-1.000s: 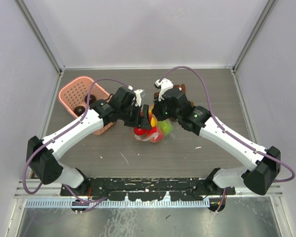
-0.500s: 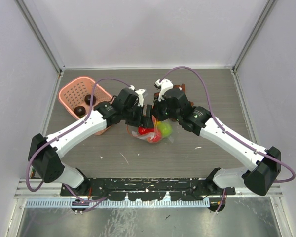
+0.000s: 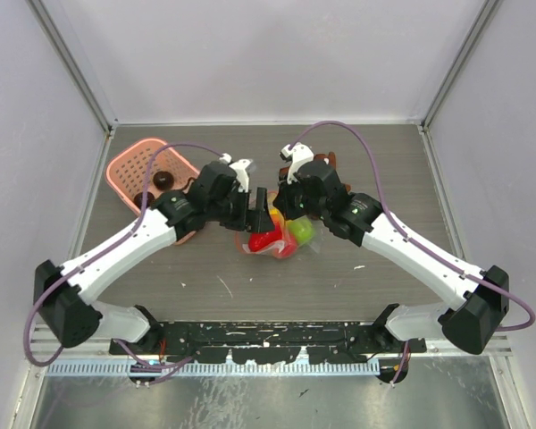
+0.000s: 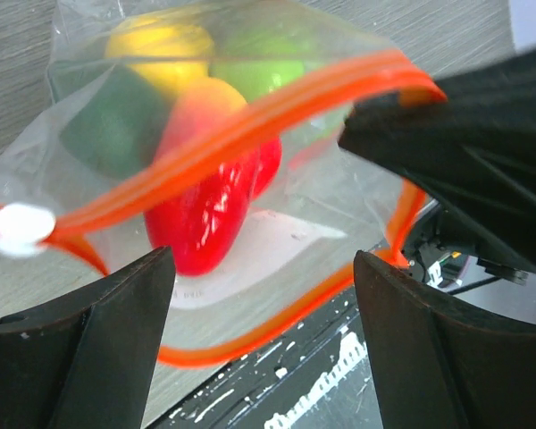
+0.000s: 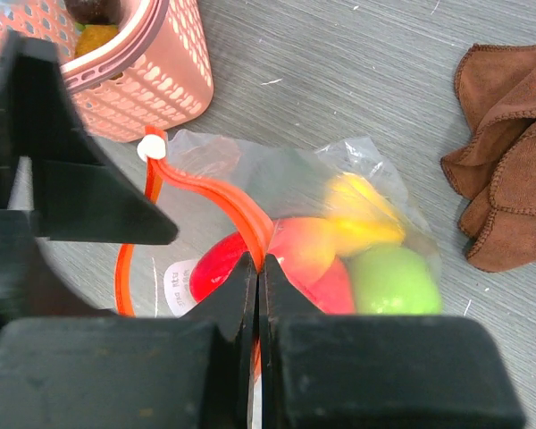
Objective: Place the food in the zip-top bag and seal the zipper
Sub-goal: Place the fake fruit in the zipper food storage bag.
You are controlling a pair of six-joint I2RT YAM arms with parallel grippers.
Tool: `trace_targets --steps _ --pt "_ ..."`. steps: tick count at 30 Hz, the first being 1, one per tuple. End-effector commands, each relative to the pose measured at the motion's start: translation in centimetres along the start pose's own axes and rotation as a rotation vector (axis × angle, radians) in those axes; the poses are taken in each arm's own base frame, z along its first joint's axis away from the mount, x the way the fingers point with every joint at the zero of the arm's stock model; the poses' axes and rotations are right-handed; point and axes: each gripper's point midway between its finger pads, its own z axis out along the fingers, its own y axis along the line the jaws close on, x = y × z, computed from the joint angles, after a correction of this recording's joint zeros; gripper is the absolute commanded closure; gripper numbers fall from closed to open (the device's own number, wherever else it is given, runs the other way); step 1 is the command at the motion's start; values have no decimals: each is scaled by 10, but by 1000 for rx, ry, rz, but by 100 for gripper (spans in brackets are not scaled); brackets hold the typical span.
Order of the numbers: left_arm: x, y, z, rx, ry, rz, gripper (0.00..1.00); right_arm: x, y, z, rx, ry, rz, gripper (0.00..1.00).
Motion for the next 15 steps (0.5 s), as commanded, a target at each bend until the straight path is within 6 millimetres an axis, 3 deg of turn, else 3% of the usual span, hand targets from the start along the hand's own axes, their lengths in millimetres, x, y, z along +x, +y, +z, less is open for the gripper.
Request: trace_targets --steps 1,8,15 --pt "-9 -13 -44 48 -112 -31 19 -32 7 -14 -34 -120 19 100" --pt "14 13 -69 -44 -149 -99 20 -33 9 -13 -39 -124 19 100" --pt "36 37 -49 -113 -134 -189 30 -33 10 -13 -46 -126 23 100"
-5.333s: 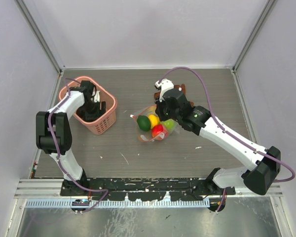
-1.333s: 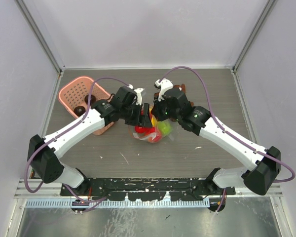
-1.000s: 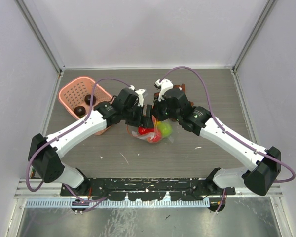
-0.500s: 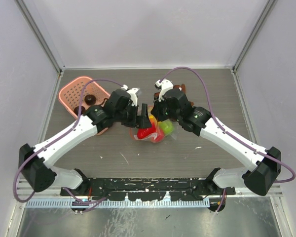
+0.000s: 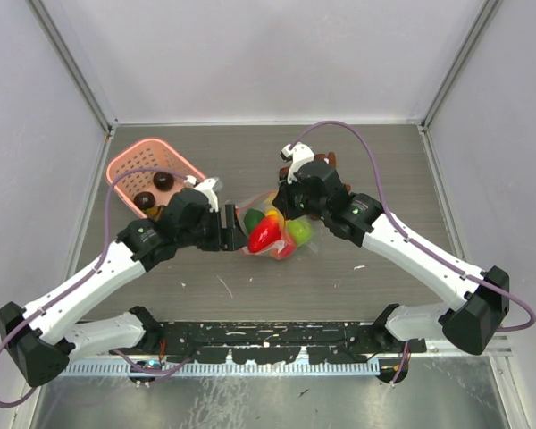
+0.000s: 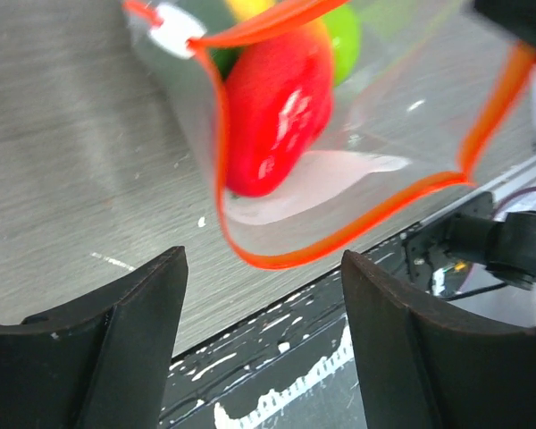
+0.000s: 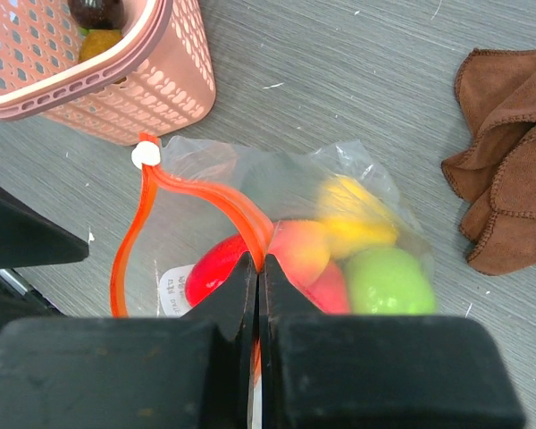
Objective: Place the food in the zip-top bag and seal the zipper
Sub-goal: Place the fake fruit in the zipper food storage bag.
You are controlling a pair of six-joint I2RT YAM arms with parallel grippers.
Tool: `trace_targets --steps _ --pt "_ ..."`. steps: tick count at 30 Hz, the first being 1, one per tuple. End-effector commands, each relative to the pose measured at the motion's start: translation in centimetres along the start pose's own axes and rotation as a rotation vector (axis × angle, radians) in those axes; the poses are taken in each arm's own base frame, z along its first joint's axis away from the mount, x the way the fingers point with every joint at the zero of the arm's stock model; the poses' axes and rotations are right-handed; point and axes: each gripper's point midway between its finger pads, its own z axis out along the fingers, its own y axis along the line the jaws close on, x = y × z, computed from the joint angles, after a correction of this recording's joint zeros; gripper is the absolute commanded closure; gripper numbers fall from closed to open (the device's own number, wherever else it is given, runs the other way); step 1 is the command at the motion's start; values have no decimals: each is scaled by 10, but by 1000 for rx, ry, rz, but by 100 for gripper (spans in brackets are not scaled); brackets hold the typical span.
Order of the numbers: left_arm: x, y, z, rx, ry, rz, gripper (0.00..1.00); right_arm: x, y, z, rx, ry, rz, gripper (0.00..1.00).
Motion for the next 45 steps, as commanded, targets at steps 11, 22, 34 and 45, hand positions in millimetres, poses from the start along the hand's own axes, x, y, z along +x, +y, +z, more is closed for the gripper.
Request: trace_targets --steps 11,22,34,45 --pt "5 9 48 -21 -32 -137 52 -29 9 -12 -43 -111 19 100" --pt "-9 -18 25 74 -40 -139 100 -24 -4 -14 23 -101 5 100" --pt "-42 -54 -12 143 -45 -18 100 -12 -49 -23 258 -39 -62 100" --pt "-23 -33 3 49 53 36 100 -15 -39 -24 213 -22 -72 100"
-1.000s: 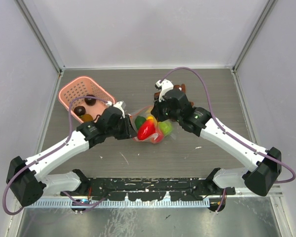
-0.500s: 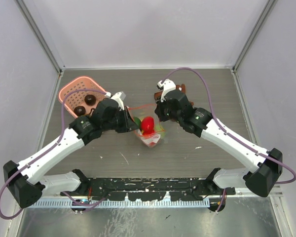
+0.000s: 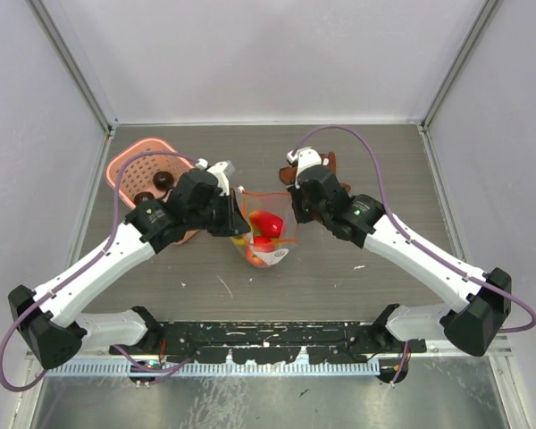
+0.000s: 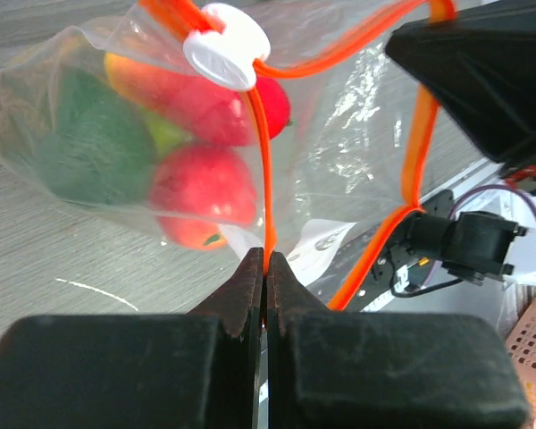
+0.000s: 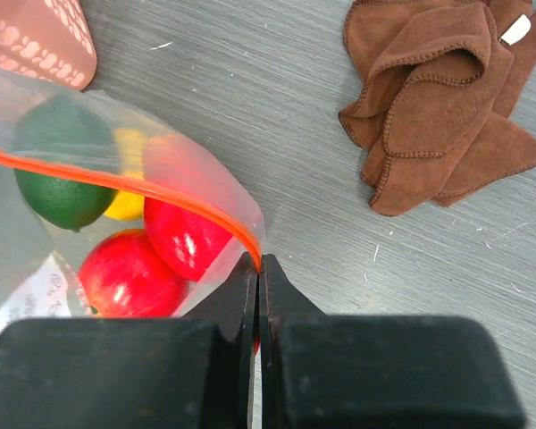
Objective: Place the food in the zip-top bag and seal the zipper
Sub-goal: Place the fake fruit in the zipper food storage bag, then pick up the fake fruit from the bin.
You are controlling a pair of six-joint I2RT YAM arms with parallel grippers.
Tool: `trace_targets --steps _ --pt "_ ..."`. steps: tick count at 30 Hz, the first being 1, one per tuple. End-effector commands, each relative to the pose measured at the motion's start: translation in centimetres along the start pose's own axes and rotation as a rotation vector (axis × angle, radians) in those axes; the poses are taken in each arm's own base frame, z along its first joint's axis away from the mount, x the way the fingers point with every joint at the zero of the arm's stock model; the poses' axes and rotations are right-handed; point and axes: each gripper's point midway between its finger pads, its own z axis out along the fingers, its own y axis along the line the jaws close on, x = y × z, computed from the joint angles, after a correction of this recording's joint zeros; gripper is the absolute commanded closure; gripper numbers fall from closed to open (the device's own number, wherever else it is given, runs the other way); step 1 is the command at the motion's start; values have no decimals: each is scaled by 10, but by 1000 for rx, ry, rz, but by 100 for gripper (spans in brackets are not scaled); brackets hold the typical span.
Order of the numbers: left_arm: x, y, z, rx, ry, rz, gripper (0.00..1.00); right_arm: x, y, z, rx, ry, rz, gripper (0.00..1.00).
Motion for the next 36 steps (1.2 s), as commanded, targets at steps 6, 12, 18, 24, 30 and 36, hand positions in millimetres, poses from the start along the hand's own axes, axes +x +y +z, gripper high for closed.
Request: trace_targets --steps 6,12,18,24,30,36 --pt "-10 3 -11 -48 5 111 100 -46 -29 -25 149 -112 -3 100" --pt "-24 -2 -12 -63 3 161 100 -56 -23 -35 98 -155 -17 100" --pt "-27 -10 14 -30 44 196 100 -42 -23 -23 98 -144 -34 99" --pt "-27 -10 20 -16 50 243 100 -47 -11 -10 40 -184 -92 65" --pt "-29 -10 17 -12 39 265 100 -64 9 -1 -52 -220 -200 50" --pt "-31 -12 14 -7 32 278 100 -77 21 6 -104 -254 -271 49"
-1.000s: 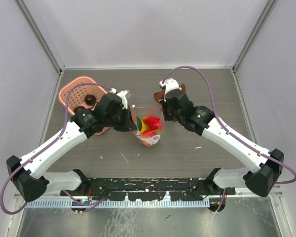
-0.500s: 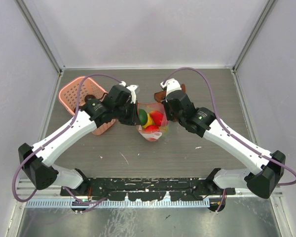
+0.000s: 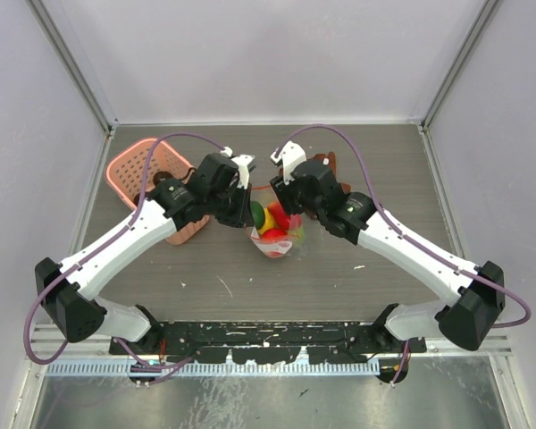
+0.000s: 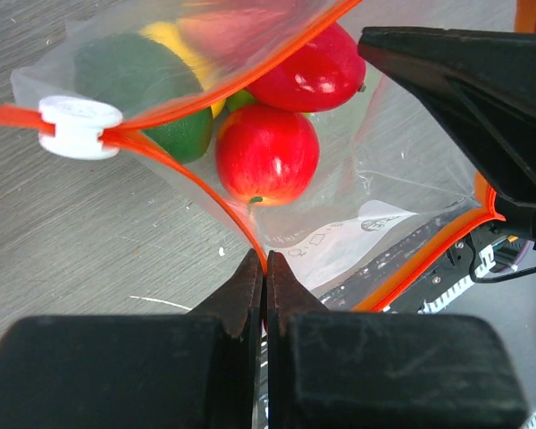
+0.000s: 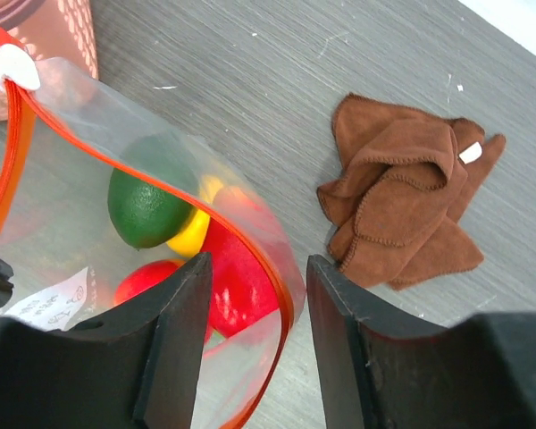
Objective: Place the food in the zip-top bag and seal the zipper
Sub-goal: Pick up the fake fruit from the bin.
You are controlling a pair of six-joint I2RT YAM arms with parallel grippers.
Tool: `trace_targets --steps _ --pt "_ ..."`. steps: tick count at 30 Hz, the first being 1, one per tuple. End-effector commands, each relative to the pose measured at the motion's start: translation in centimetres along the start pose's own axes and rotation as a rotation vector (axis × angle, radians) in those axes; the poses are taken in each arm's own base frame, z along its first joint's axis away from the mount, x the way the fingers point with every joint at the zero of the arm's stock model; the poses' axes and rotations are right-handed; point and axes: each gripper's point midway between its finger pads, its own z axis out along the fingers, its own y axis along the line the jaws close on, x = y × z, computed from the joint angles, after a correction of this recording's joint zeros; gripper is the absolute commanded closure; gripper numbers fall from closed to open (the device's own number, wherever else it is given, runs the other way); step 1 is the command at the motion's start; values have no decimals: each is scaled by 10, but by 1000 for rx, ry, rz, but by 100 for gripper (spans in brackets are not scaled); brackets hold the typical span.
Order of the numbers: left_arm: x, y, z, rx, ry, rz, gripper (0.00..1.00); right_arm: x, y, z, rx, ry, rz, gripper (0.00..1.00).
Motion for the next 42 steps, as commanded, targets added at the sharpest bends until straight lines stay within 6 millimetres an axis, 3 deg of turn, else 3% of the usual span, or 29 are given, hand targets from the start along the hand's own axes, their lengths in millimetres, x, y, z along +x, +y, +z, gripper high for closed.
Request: trace_targets --steps 1,4,9,14,21,32,36,42 --pt "-25 -15 -19 61 -100 44 100 -49 2 1 -34 -148 -40 51" --pt "-27 -14 -22 55 -106 53 100 -52 -12 2 38 -155 -29 65" --pt "-33 -7 -28 25 -117 60 100 -59 -30 -12 122 -181 4 89" --pt "-41 -2 -27 13 -129 57 100 -43 -53 -25 249 -158 80 97" --pt "-47 -6 -11 35 -132 32 98 -27 -59 -37 283 -167 159 100" --pt "-46 0 3 37 -167 -41 83 -7 -48 -19 262 -130 208 100" --pt "-48 7 -6 30 -194 -74 78 -14 -42 -16 224 -139 219 100" --pt "-60 22 -33 -13 -275 -87 55 -21 -36 -12 193 -148 225 100"
